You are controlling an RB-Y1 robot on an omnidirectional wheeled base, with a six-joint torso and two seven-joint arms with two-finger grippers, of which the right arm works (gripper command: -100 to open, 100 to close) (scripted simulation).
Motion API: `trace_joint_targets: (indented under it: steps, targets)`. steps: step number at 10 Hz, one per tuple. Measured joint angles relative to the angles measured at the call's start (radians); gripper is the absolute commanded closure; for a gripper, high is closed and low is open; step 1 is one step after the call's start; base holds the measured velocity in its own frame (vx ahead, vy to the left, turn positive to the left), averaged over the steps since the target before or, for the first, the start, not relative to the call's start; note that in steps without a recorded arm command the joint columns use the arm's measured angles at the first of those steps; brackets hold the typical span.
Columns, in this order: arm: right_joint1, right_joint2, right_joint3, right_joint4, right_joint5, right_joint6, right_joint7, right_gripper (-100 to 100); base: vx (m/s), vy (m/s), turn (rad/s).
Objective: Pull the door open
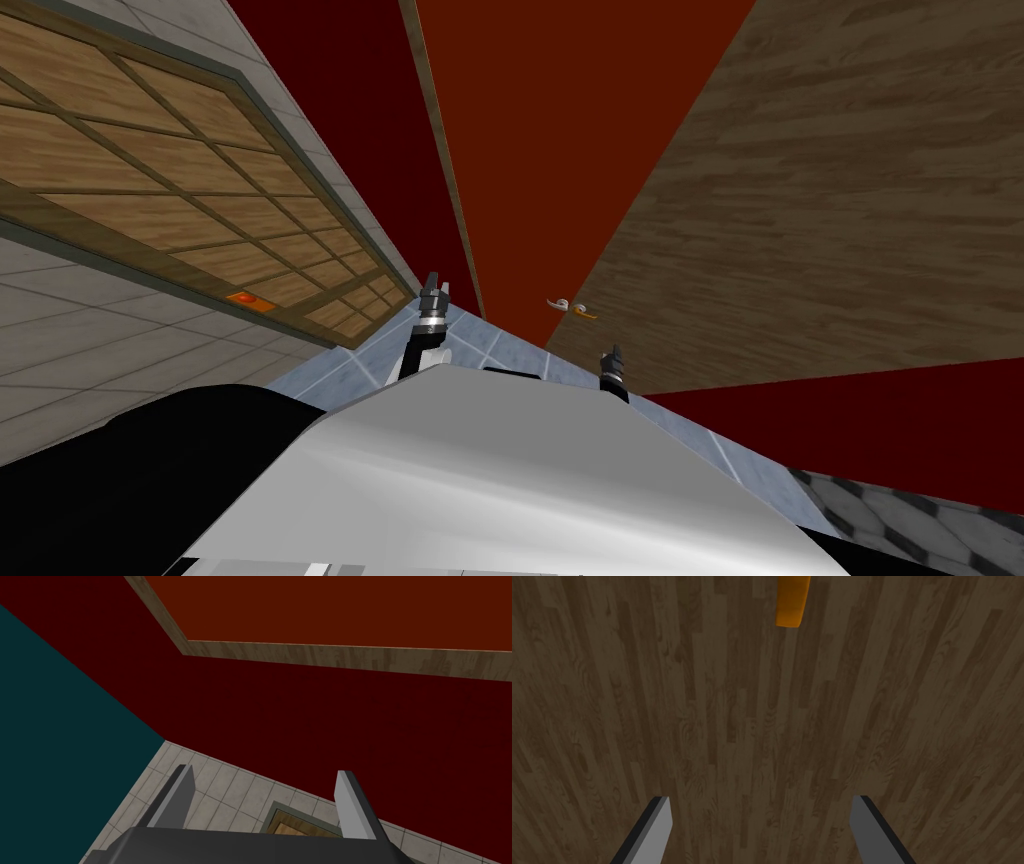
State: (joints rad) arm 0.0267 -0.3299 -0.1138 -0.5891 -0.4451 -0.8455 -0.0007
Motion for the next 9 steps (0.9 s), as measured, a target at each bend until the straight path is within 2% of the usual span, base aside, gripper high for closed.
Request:
trace_joint_targets:
  steps: [2, 3, 4, 6, 7, 8, 9]
  targets:
    - [-0.012, -0.025, -0.003, 0.053, -0.002, -0.023, -0.030, -100, 0.143, -0.052, 0.085]
    - [-0.006, -0.033, -0.003, 0.050, -0.003, -0.026, -0.041, -100, 0.191, -0.061, 0.113]
    - [-0.003, -0.034, -0.002, 0.042, -0.002, -0.026, -0.047, -100, 0.178, -0.053, 0.158]
    - [-0.025, -0.029, 0.011, 0.052, 0.005, -0.037, -0.060, -100, 0.166, -0.039, 0.100]
    - [-0.010, -0.023, 0.013, 0.007, 0.006, -0.024, -0.056, -100, 0.193, 0.032, 0.157]
    - [-0.025, -0.019, 0.021, -0.001, 0.010, -0.015, -0.056, -100, 0.098, 0.020, 0.042]
    - [-0.029, -0.019, 0.022, -0.001, 0.011, -0.015, -0.057, 100, -0.016, -0.005, -0.037]
